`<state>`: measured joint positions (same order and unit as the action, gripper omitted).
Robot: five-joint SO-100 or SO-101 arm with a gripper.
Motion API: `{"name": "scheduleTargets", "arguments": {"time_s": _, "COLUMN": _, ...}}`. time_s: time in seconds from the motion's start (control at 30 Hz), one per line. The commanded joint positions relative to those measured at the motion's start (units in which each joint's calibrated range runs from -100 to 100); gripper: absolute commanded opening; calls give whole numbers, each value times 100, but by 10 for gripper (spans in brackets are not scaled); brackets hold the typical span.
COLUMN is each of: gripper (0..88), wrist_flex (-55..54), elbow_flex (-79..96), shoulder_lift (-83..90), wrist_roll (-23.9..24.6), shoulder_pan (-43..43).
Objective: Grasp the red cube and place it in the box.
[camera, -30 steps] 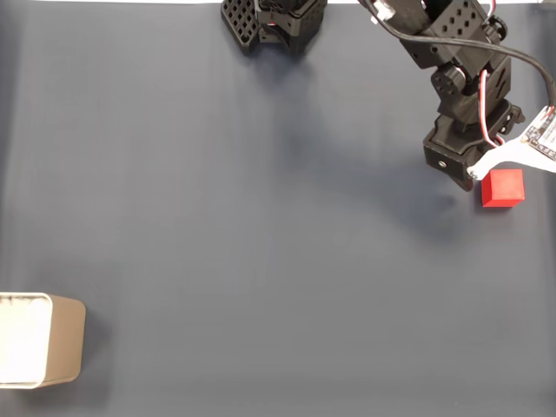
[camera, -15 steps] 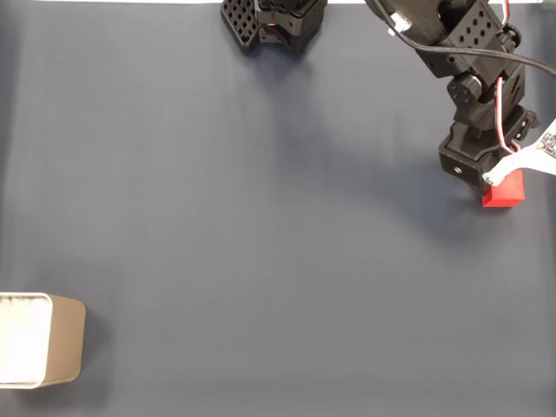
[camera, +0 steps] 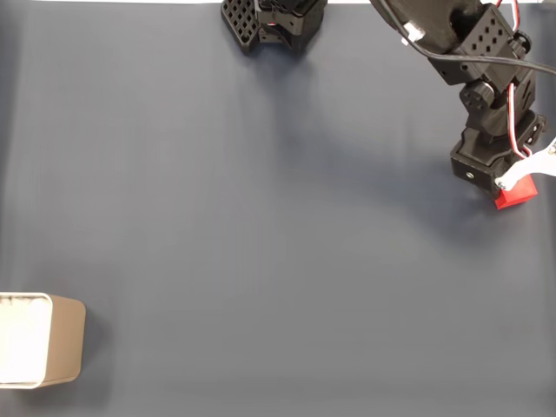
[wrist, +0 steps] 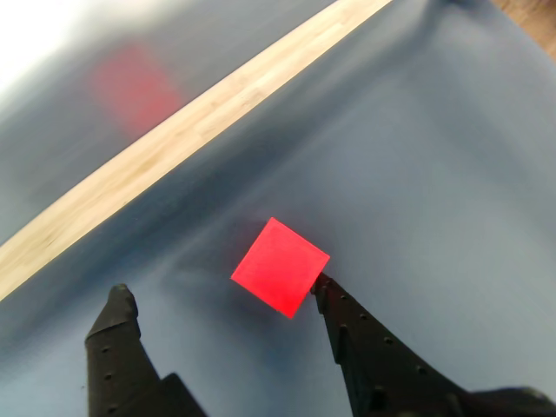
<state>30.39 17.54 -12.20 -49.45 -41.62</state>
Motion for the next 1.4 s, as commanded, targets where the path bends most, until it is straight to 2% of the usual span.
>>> {"name": "scheduleTargets", "arguments": {"time_s": 0.0, "gripper": 452, "wrist_flex": -105, "elbow_flex": -312, "shoulder_lift": 16, "wrist_roll": 54, "shoulder_pan": -78}}
{"name": "scheduleTargets", "arguments": {"time_s": 1.03, "gripper": 451, "wrist_flex": -277, "elbow_flex": -632, "shoulder_lift": -210, "wrist_roll": -5, "shoulder_pan": -419}}
{"name": "scheduleTargets", "arguments": {"time_s": 1.37, "gripper": 413, "wrist_flex": -236, "elbow_flex": -322, "shoulder_lift": -19, "wrist_roll": -78, "shoulder_pan": -405}}
